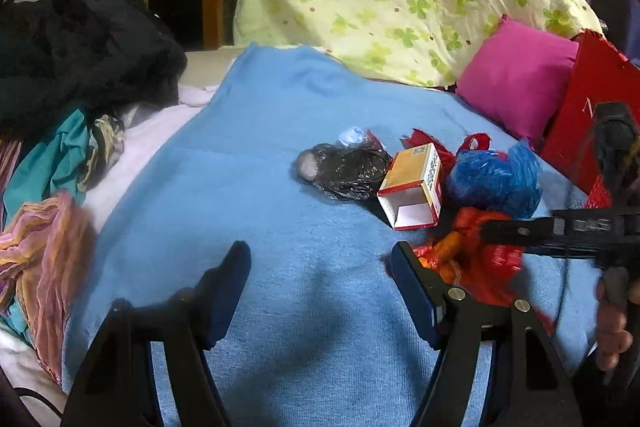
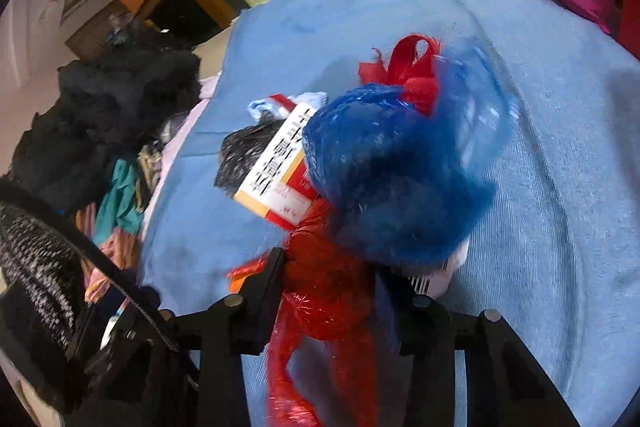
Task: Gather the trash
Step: 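Grasp the red plastic bag with right tool while left tool grasps blue bag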
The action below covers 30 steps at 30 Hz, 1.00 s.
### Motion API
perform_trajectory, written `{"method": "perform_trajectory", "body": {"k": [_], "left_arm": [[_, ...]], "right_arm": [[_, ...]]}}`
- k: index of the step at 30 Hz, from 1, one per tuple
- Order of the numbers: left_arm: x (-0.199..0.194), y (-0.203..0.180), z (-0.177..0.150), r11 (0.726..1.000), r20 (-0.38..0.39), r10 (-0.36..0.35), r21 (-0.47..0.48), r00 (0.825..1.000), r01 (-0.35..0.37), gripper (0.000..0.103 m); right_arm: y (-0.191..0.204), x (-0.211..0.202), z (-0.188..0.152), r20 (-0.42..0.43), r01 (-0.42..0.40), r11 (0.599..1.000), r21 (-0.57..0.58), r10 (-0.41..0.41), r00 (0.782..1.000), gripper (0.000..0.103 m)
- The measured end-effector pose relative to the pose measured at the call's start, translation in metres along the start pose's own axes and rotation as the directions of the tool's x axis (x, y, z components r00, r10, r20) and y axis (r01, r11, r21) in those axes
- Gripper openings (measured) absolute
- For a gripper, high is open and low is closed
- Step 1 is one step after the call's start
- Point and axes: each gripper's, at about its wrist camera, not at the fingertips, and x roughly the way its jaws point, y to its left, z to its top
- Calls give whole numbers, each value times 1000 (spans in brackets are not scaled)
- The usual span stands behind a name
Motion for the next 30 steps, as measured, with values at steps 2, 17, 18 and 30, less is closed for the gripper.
{"method": "perform_trajectory", "body": {"k": [2,17,18,30], "left_arm": [[2,-3,0,1000,-6,-2,15,1000,2,73],[37,-92,55,985,-62,-117,119,991,124,82],[42,-102,55,983,-82,-119,132,990,129,82],[75,-135,42,982,-183,-179,27,967,187,82]], "right_arm": [[-4,-11,-6,-4,-40,999,-8,40,999,44],[-65,-122,-15,257,29,1000,8,-30,966,44],[-66,-126,-14,271,36,999,3,-35,962,44],[-61,-156,-18,374,33,998,-57,-10,927,44]]}}
